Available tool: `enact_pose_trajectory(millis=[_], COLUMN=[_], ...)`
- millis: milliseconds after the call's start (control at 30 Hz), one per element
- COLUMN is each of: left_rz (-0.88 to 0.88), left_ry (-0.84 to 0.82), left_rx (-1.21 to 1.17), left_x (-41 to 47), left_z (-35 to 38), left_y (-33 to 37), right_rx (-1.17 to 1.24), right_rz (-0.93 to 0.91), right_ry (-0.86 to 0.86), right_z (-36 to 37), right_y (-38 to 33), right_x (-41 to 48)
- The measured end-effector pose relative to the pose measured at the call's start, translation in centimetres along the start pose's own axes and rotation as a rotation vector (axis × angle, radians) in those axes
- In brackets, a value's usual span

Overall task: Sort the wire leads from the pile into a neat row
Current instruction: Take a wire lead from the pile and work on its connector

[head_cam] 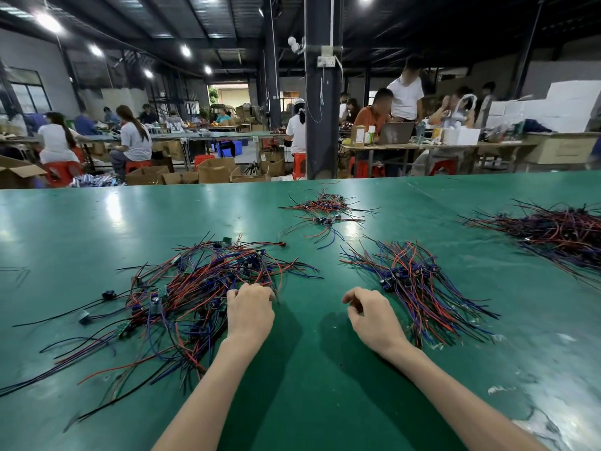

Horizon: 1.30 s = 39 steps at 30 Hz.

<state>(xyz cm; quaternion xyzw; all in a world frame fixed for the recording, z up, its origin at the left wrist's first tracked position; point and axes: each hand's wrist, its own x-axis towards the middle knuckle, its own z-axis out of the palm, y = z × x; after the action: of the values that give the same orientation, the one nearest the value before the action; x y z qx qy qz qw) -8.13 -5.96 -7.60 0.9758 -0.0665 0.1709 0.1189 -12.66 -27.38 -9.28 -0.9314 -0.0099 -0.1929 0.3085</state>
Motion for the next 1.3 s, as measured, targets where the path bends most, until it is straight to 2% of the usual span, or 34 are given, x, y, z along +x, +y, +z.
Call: enact_pose_trajectory(millis=[133, 200, 333, 400, 500, 600, 667, 733, 800, 833, 1000, 1133, 1300], left_rz=[-0.048, -0.073, -0.124, -0.171, -0.287, -0.367, -0.365, -0.301, -0.210, -0.180, -0.027, 0.069, 0.093], left_ry=[0.077, 0.120, 0.316, 0.360, 0.266, 0.011, -0.184, -0.302, -0.292, -0.261, -0.251, -0.259, -0.111], left_rx=[-0.171, -0.333, -0.597, -0.711, -0.912, -1.098, -1.003, -0.688, -0.320, -0.215, -0.159, -0.021, -0.249], left_x=[0.2, 0.3, 0.4, 0.4, 0.6, 0.8, 0.5, 0.1, -0.4, -0.5, -0.6, -0.6, -0.9], left_z=[-0.1, -0.3, -1.3, -1.9, -2.6, -3.3, -3.5, -3.3, -3.1, -3.0, -2.2, -1.8, -1.6], left_y=[0.1, 0.1, 0.4, 0.6, 0.9, 1.2, 1.2, 1.3, 1.4, 1.5, 1.4, 1.6, 2.3], right_rx=[0.000, 0.002, -0.003, -0.006, -0.013, -0.011, -0.010, -0.008, -0.007, -0.005, -0.003, 0.003, 0.108], right_rz=[0.002, 0.001, -0.014, -0.016, -0.017, -0.018, -0.013, -0.010, -0.011, -0.010, -0.010, -0.019, -0.020], right_ry=[-0.006, -0.008, -0.012, -0.014, -0.018, -0.023, -0.026, -0.030, -0.034, -0.034, -0.037, -0.047, -0.039], right_z=[0.1, 0.1, 0.0, 0.0, -0.1, -0.2, -0.2, -0.3, -0.3, -0.3, -0.3, -0.4, -0.3], right_y=[0.1, 0.1, 0.0, -0.1, -0.2, -0.3, -0.3, -0.4, -0.5, -0.5, -0.6, -0.6, -0.9], right_x=[0.0, 0.0, 0.1, 0.1, 0.0, -0.1, -0.1, -0.2, -0.2, -0.2, -0.2, -0.3, -0.3])
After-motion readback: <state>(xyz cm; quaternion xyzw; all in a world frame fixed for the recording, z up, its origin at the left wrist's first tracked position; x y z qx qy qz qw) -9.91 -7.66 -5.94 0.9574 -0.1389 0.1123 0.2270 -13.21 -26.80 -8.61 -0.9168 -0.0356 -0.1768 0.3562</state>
